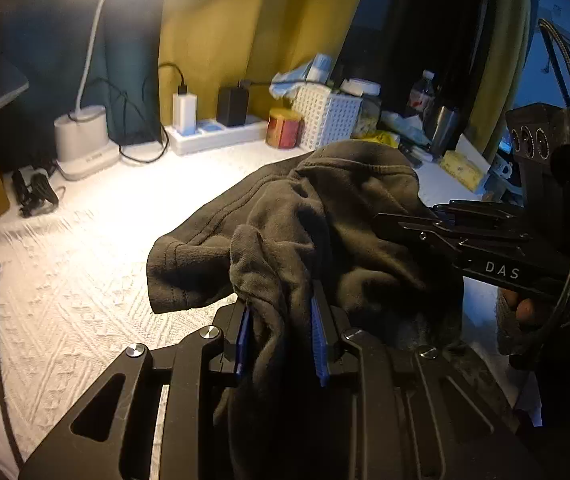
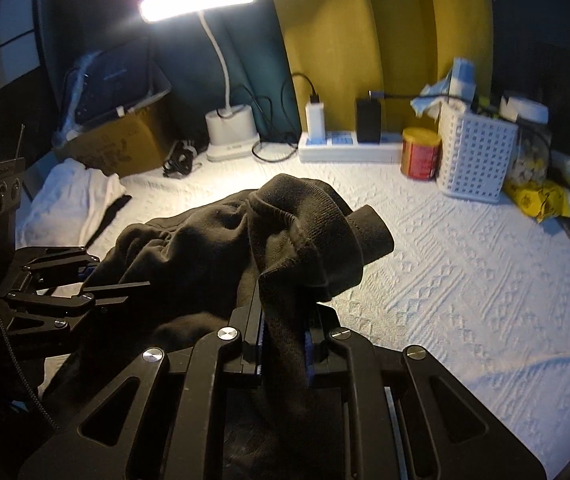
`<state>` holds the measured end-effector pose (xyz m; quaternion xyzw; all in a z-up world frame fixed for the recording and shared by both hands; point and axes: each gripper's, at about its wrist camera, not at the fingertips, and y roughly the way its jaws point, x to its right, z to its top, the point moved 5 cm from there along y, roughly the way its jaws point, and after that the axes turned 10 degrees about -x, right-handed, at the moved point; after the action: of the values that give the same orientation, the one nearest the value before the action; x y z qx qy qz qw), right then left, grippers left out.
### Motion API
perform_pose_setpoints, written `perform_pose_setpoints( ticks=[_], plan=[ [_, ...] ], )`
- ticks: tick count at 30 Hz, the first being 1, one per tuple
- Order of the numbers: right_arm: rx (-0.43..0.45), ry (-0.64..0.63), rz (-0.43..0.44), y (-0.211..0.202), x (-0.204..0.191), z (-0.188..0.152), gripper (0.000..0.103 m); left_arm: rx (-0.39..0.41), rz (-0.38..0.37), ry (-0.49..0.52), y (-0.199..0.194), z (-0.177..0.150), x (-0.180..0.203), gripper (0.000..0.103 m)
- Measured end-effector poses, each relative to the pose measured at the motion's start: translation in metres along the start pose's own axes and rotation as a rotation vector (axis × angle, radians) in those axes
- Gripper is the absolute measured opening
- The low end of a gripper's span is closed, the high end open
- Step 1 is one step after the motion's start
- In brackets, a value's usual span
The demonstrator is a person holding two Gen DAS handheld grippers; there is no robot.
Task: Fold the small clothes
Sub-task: 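Lift the gripped shirt edge with both tools and hold it up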
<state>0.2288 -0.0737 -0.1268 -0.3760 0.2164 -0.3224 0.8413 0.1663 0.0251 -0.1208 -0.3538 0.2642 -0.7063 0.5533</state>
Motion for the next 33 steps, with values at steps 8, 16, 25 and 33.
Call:
perform_pose_setpoints(
  ticks=[8, 16, 25, 33],
  plan=[
    [0.09, -0.025, -0.012, -0.046, -0.019, 0.001, 0.015, 0.084, 0.033, 0.03, -0.032, -0.002, 0.016, 0.023],
    [0.172, -0.049, -0.027, -0.09, -0.036, -0.002, 0.015, 0.17, 0.054, 0.068, -0.066, -0.004, 0.032, 0.023],
    [0.266, -0.102, -0.033, -0.135, -0.061, -0.003, 0.015, 0.248, 0.072, 0.082, -0.103, -0.005, 0.043, 0.023],
    [0.365, -0.154, -0.015, -0.179, -0.082, 0.007, 0.015, 0.343, 0.096, 0.107, -0.145, -0.003, 0.046, 0.023]
  ],
)
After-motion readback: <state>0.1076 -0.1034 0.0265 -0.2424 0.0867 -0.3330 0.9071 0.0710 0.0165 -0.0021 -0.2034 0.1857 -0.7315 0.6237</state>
